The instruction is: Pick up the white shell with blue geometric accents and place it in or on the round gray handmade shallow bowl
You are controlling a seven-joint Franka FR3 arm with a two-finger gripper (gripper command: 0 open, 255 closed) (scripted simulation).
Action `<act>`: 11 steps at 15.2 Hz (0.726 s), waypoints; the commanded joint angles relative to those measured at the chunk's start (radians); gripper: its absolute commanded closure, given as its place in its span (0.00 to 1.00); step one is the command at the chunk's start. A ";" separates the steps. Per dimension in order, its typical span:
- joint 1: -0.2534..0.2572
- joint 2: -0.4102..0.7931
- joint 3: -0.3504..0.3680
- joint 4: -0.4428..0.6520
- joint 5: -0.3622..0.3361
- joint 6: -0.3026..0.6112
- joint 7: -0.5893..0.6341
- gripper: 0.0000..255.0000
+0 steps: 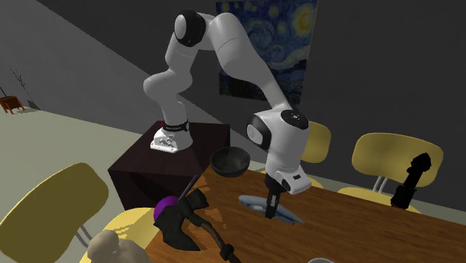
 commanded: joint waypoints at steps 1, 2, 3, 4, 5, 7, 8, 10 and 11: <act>0.000 0.000 0.000 0.000 0.000 0.000 0.000 1.00; 0.000 0.000 0.000 0.000 0.000 0.000 0.000 1.00; 0.000 0.000 0.000 0.000 0.000 0.000 0.000 1.00; 0.000 0.000 0.000 -0.001 0.000 0.000 0.000 1.00; 0.000 0.000 0.000 0.000 0.000 0.000 0.000 1.00; 0.000 0.001 0.000 0.001 0.000 0.000 0.000 1.00; 0.000 0.000 0.000 0.000 0.000 0.000 0.000 1.00; 0.002 -0.010 -0.003 -0.001 -0.004 -0.009 0.002 1.00; 0.005 -0.020 -0.006 -0.002 -0.008 -0.018 0.004 1.00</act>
